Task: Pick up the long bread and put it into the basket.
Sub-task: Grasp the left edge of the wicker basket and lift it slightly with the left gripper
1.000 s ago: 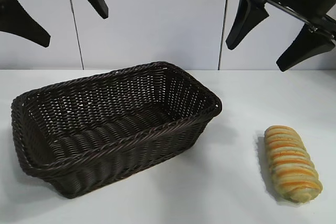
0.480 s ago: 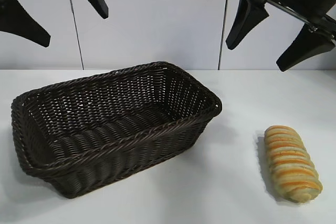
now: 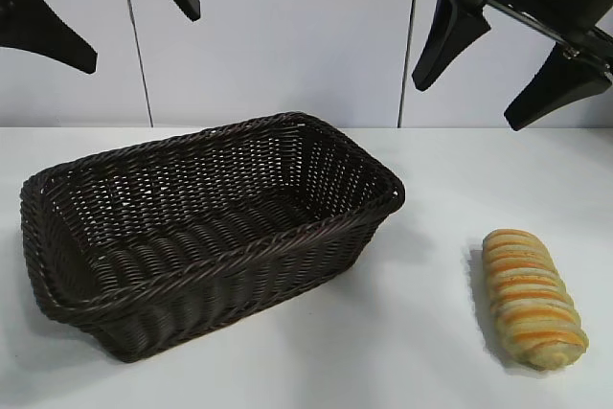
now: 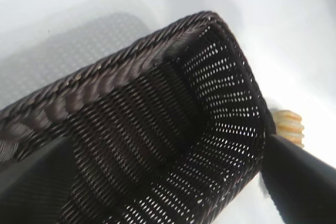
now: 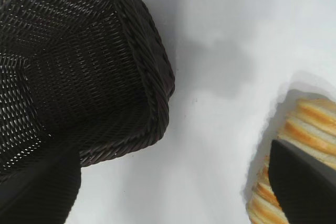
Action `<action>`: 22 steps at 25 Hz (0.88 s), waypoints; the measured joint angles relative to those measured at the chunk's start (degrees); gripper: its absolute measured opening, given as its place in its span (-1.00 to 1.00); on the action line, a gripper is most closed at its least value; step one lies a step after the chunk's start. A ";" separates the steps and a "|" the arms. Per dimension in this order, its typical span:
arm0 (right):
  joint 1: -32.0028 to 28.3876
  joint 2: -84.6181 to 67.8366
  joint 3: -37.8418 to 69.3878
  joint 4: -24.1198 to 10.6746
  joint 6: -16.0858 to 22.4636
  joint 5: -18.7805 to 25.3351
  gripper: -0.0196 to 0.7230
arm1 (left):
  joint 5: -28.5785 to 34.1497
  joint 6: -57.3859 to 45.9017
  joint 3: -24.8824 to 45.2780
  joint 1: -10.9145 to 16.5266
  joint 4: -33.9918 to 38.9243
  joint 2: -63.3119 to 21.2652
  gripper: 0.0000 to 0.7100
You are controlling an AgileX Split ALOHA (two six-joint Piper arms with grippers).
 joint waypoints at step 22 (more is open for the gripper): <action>0.00 0.00 0.00 0.20 0.00 0.59 0.92 | -10.84 -14.17 20.08 0.00 11.76 9.19 0.96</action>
